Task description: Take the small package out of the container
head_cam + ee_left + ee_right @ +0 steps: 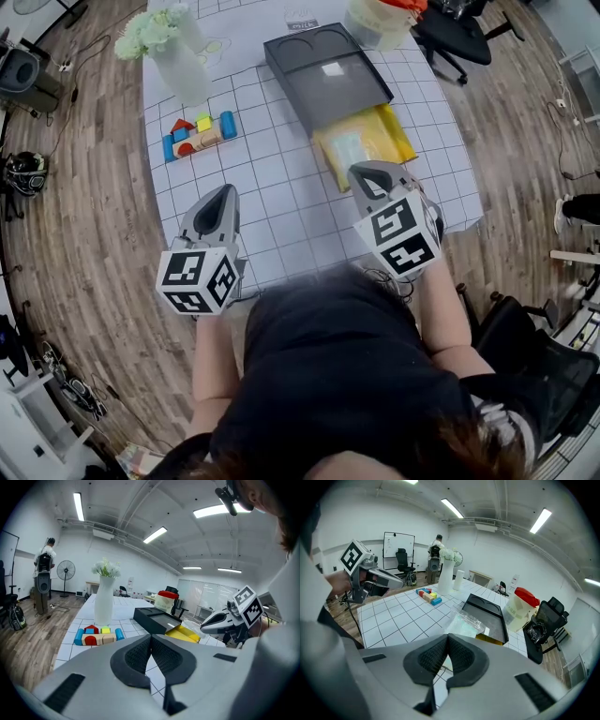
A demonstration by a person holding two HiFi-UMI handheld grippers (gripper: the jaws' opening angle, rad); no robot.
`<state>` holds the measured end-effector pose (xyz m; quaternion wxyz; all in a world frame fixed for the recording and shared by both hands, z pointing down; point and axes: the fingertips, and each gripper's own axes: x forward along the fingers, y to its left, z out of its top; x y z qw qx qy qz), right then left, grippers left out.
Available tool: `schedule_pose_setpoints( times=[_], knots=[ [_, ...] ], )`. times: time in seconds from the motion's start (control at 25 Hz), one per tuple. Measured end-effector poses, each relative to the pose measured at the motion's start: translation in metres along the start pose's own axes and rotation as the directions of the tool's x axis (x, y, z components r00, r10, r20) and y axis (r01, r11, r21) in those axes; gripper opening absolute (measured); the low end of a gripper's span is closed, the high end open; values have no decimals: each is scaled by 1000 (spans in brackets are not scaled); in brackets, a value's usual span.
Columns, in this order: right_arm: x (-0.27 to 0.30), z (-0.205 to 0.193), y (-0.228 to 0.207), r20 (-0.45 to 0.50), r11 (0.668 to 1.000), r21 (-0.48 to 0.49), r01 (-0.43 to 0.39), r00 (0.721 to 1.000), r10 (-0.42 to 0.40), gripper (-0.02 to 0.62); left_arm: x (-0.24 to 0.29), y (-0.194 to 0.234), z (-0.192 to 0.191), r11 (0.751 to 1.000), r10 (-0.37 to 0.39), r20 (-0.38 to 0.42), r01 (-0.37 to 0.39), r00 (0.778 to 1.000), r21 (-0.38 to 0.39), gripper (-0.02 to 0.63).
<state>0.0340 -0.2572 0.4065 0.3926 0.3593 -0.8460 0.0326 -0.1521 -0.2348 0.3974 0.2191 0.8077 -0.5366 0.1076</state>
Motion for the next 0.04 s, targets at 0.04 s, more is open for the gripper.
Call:
schedule_pose_setpoints(
  times=[0.04],
  knots=[
    [0, 0, 1, 2, 1000, 1, -1, 1000, 1, 14, 0, 1, -1, 1000, 1, -1, -1, 1000, -1, 26]
  ],
)
